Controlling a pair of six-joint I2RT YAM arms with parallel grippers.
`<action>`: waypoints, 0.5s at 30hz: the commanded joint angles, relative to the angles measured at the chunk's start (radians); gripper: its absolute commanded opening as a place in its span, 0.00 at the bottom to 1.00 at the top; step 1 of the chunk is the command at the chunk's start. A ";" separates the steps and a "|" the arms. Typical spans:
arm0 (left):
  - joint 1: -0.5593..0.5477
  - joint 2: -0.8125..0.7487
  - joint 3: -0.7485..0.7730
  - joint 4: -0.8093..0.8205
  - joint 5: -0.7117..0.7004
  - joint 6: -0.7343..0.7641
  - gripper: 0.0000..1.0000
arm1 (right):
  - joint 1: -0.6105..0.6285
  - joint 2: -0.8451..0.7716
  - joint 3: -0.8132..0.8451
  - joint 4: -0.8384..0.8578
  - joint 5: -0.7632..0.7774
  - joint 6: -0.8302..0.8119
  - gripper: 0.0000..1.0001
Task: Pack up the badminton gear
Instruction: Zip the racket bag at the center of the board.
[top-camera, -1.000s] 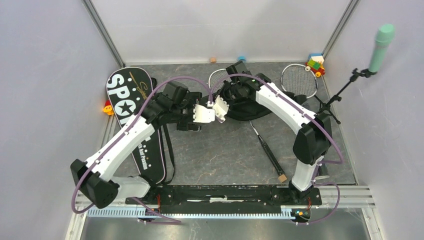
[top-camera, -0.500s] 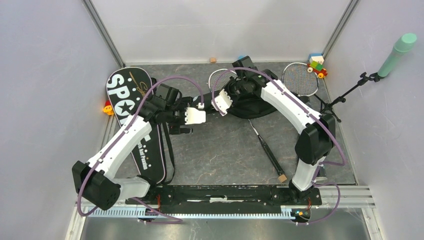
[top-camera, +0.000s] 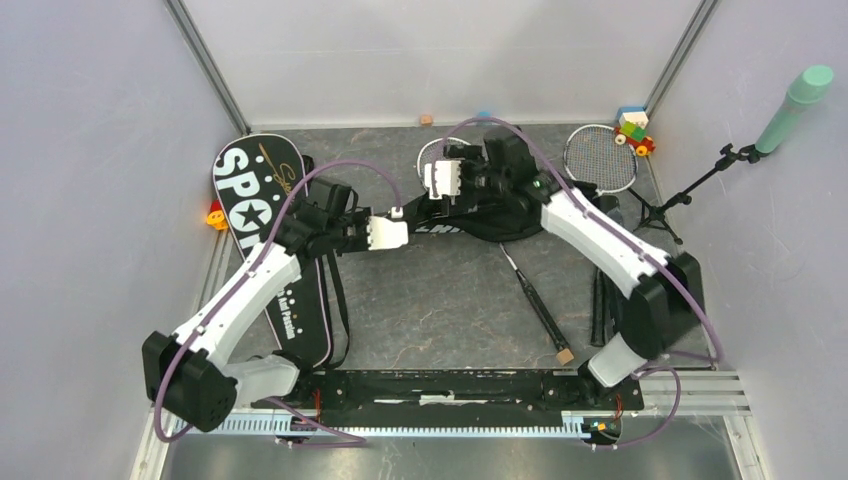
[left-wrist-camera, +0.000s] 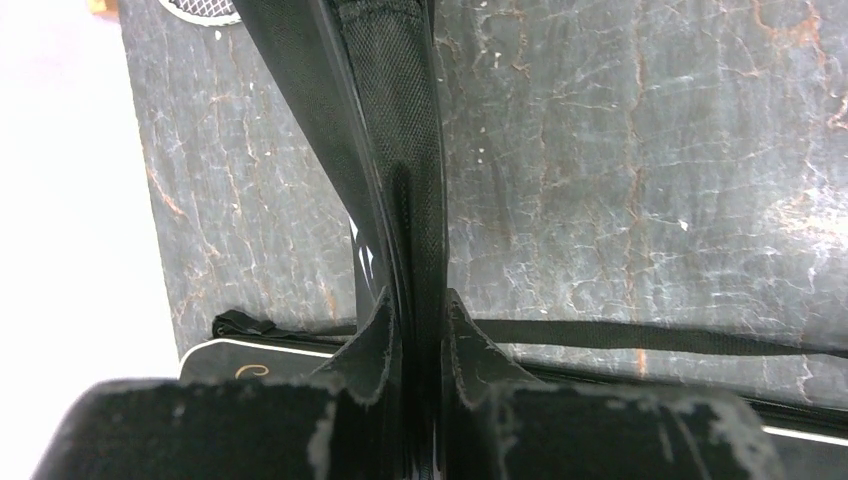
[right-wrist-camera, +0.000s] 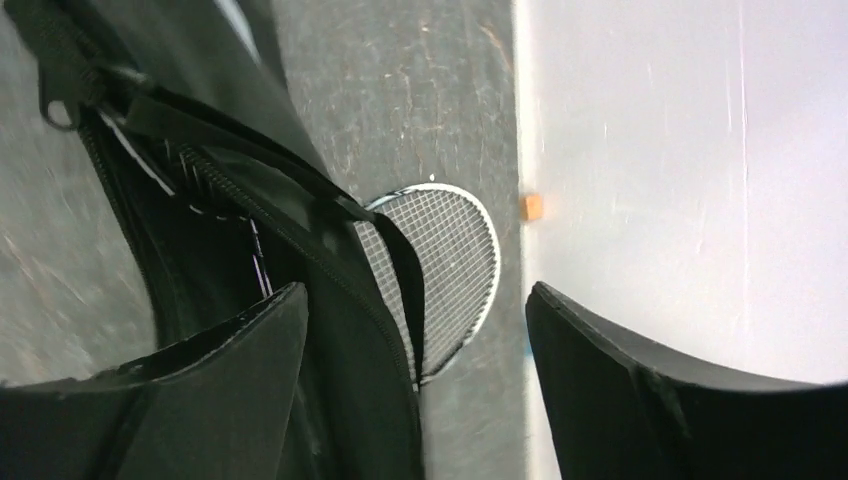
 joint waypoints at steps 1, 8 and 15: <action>-0.002 -0.075 -0.037 0.073 0.023 -0.006 0.02 | -0.002 -0.224 -0.285 0.547 0.126 0.729 0.87; 0.004 -0.045 -0.028 0.046 0.008 -0.011 0.02 | -0.003 -0.493 -0.759 0.861 0.148 1.231 0.93; 0.005 -0.054 -0.028 0.021 0.045 0.002 0.02 | -0.004 -0.391 -0.809 1.017 -0.046 1.446 0.79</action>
